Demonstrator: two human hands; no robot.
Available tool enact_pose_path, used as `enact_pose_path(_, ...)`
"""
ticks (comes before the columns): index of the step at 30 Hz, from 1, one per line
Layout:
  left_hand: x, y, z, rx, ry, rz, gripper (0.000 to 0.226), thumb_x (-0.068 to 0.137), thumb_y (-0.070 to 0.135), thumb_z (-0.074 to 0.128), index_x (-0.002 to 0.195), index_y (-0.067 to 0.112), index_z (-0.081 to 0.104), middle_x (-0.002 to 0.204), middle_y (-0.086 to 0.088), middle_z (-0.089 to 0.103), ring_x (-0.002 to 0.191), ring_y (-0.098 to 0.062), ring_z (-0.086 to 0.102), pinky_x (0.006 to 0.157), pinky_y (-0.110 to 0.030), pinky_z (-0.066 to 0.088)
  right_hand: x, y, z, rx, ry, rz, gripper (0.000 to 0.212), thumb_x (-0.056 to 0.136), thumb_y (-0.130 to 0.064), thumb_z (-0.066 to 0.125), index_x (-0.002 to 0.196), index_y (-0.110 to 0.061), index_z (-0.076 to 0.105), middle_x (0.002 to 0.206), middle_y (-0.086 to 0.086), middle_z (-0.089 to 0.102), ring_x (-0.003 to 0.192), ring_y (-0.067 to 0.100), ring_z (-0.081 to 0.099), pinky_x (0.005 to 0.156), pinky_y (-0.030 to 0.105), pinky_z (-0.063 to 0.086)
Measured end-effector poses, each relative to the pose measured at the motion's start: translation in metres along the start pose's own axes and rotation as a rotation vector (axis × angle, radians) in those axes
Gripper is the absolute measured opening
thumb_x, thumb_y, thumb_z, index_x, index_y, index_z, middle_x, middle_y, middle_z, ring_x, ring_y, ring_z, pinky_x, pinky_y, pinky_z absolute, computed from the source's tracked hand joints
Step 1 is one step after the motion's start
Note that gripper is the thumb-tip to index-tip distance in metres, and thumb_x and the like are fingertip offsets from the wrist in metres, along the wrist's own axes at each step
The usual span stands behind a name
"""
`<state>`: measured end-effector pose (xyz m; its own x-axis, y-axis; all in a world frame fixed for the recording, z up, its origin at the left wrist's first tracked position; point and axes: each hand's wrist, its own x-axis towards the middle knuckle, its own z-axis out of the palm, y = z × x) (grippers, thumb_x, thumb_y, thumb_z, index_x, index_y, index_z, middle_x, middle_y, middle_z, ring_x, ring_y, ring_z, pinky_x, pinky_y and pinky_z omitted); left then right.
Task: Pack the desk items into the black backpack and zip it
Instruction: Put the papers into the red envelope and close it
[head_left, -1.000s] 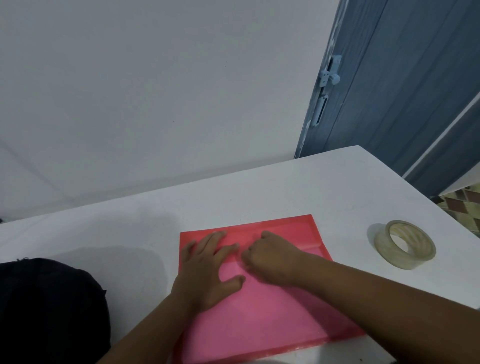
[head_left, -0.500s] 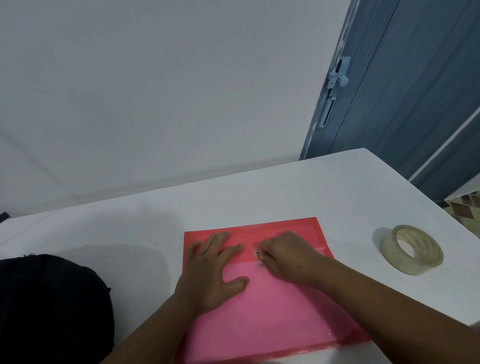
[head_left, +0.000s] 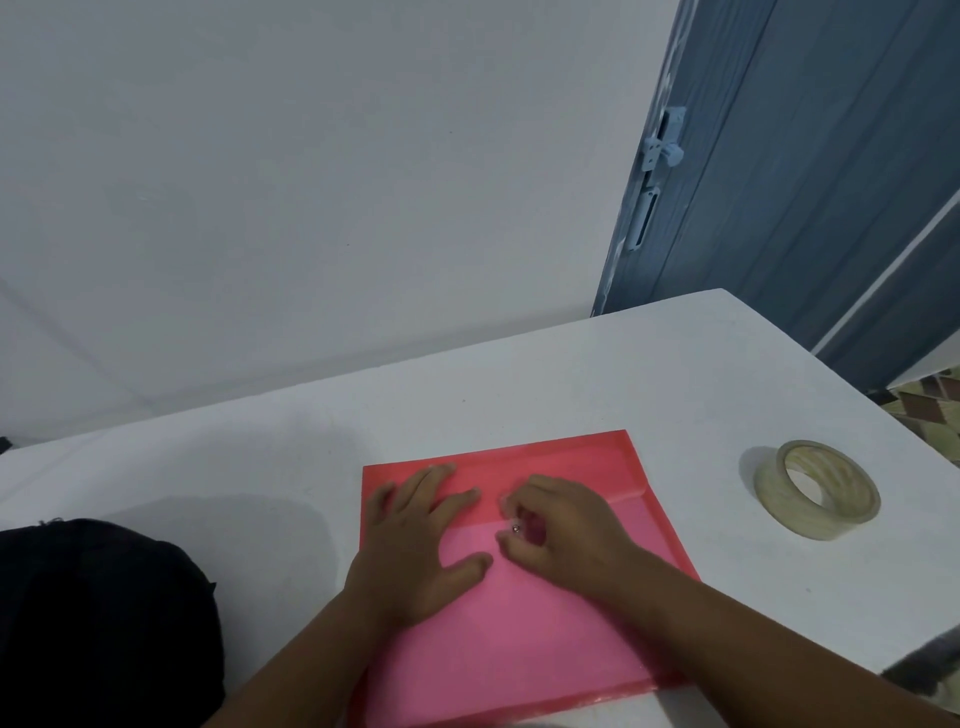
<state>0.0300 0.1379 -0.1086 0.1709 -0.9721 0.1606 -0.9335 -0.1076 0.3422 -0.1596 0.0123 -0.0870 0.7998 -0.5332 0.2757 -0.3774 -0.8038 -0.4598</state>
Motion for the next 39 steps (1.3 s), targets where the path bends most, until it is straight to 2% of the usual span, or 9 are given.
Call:
enact_pose_path(7,-0.001,-0.003,0.004,0.001,0.025,0.016,0.070,0.078,0.075,0.054,0.140,0.042,0.052,0.159,0.006,0.038,0.147,-0.013,0.031,0.115,-0.039,0.012,0.004,-0.014,0.014,-0.155,0.108,0.082,0.018,0.064,-0.030,0.068,0.061,-0.024,0.051,0.060,-0.008,0.050,0.050,0.015,0.047,0.049,0.024,0.029)
enact_pose_path(11,-0.001,-0.002,0.000,-0.012,-0.008,0.013,0.072,0.080,0.076,0.048,0.144,0.045,0.046,0.163,0.008,0.028,0.151,-0.010,0.022,0.118,-0.043,0.009,0.008,-0.022,0.023,-0.291,0.096,0.148,0.023,0.055,-0.028,0.072,0.061,-0.022,0.051,0.058,-0.007,0.050,0.042,0.018,0.047,0.043,0.022,0.019)
enact_pose_path(14,-0.002,-0.002,-0.001,-0.014,-0.021,0.011,0.073,0.080,0.077,0.046,0.146,0.046,0.042,0.164,0.009,0.024,0.152,-0.009,0.017,0.119,-0.043,0.006,0.007,-0.022,0.024,-0.307,0.105,0.149,0.014,0.064,-0.031,0.063,0.064,-0.022,0.052,0.060,-0.008,0.049,0.041,0.016,0.045,0.041,0.021,0.005)
enact_pose_path(19,-0.001,-0.003,0.002,0.003,0.010,0.015,0.072,0.078,0.076,0.051,0.142,0.044,0.050,0.161,0.007,0.034,0.149,-0.011,0.028,0.116,-0.040,0.009,0.001,-0.017,0.016,-0.092,0.159,0.284,0.021,0.086,-0.033,0.060,0.068,-0.023,0.055,0.064,-0.009,0.056,0.054,0.010,0.049,0.049,0.027,0.035)
enact_pose_path(25,0.000,-0.002,0.000,-0.008,0.007,0.014,0.073,0.077,0.077,0.051,0.143,0.045,0.048,0.161,0.010,0.031,0.150,-0.009,0.024,0.118,-0.040,0.008,-0.009,-0.004,-0.007,0.399,0.047,0.282,0.017,0.086,-0.023,0.071,0.080,-0.037,0.065,0.075,-0.015,0.069,0.062,0.006,0.062,0.059,0.018,0.048)
enact_pose_path(28,-0.001,-0.003,0.002,0.000,0.005,0.020,0.073,0.077,0.076,0.052,0.143,0.044,0.049,0.161,0.009,0.032,0.149,-0.010,0.026,0.118,-0.041,0.009,-0.016,-0.005,-0.003,0.224,0.002,0.171,0.020,0.075,-0.033,0.077,0.093,-0.033,0.068,0.073,-0.024,0.055,0.063,0.000,0.055,0.060,0.008,0.039)
enact_pose_path(30,-0.001,-0.004,0.003,-0.002,0.011,0.025,0.072,0.077,0.074,0.054,0.142,0.043,0.050,0.160,0.008,0.035,0.148,-0.012,0.030,0.117,-0.043,0.012,-0.013,-0.008,0.002,0.101,0.008,0.171,0.018,0.074,-0.040,0.073,0.086,-0.031,0.063,0.070,-0.025,0.047,0.063,-0.004,0.049,0.059,0.007,0.033)
enact_pose_path(35,-0.002,-0.007,0.006,-0.033,0.044,0.049,0.069,0.078,0.071,0.057,0.141,0.042,0.049,0.156,0.003,0.043,0.144,-0.018,0.039,0.113,-0.049,0.023,0.001,-0.022,0.017,-0.123,0.055,0.211,0.013,0.072,-0.032,0.062,0.072,-0.028,0.050,0.074,-0.010,0.050,0.056,0.010,0.043,0.046,0.024,0.028)
enact_pose_path(39,-0.001,-0.008,0.005,-0.027,0.025,0.043,0.071,0.078,0.071,0.057,0.143,0.044,0.047,0.158,0.005,0.040,0.146,-0.017,0.037,0.114,-0.048,0.022,0.010,-0.030,0.023,-0.190,0.018,0.244,0.013,0.074,-0.028,0.062,0.082,-0.022,0.054,0.084,-0.004,0.052,0.058,0.019,0.049,0.046,0.027,0.024)
